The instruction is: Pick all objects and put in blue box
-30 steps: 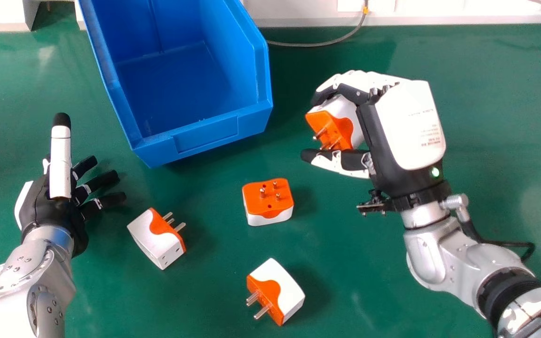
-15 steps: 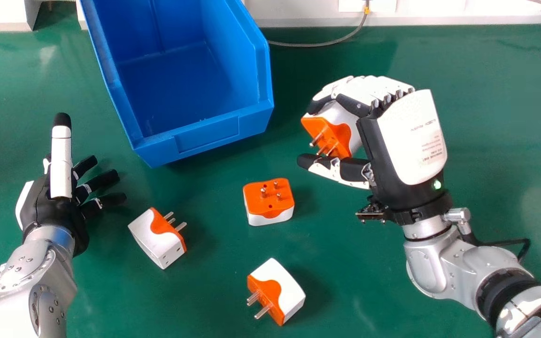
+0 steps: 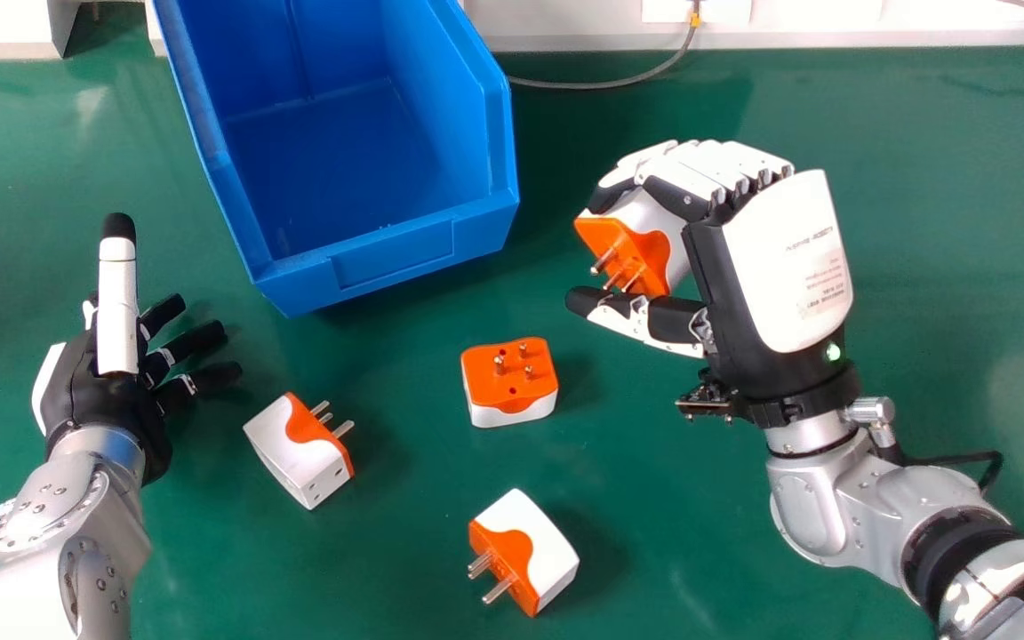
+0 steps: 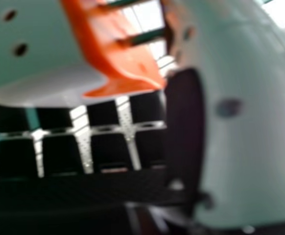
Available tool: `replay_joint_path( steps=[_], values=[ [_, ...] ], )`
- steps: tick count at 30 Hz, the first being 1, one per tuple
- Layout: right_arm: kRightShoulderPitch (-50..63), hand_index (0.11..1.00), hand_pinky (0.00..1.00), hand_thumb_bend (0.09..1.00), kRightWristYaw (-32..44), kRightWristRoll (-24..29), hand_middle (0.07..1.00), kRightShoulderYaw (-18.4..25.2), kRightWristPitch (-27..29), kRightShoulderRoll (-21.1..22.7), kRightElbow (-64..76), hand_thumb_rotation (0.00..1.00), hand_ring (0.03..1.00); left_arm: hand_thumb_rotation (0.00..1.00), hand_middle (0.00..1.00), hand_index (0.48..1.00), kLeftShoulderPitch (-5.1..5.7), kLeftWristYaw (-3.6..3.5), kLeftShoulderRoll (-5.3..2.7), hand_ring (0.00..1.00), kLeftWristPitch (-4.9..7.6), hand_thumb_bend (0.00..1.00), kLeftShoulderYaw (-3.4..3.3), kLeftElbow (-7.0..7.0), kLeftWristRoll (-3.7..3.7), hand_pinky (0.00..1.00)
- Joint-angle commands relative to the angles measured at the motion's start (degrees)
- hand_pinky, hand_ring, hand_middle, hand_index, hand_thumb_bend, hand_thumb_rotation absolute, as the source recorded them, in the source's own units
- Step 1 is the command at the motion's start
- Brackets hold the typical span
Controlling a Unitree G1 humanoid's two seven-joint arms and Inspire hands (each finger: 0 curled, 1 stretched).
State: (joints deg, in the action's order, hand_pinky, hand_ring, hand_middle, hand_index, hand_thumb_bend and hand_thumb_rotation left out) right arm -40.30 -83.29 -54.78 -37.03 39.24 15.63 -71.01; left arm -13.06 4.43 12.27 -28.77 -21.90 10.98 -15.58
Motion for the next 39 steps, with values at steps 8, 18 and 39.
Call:
replay_joint_path(
  steps=[8,18,39],
  values=[
    [-5.61,0.478,0.37,0.502,-8.72,-4.38,0.524,-2.40,0.07,-0.14,5.05,0.00,0.439,0.91,0.90,0.996,-0.25,0.72,-1.17,0.76,0.81,0.84,1.12,2.71,1.09,0.66],
    [-17.41,0.479,0.36,0.501,-6.72,-5.91,0.528,-2.09,-2.02,-5.00,7.55,0.00,0.442,0.91,0.90,0.996,0.78,1.07,-1.80,0.76,0.46,0.83,1.27,1.07,1.05,0.66],
    [-36.42,0.498,0.35,0.498,37.24,-7.54,0.529,-7.92,-11.82,-11.20,-7.12,0.00,0.453,0.91,0.90,0.992,3.80,1.05,-3.20,0.76,0.00,0.82,1.66,-2.52,1.41,0.65]
  ],
)
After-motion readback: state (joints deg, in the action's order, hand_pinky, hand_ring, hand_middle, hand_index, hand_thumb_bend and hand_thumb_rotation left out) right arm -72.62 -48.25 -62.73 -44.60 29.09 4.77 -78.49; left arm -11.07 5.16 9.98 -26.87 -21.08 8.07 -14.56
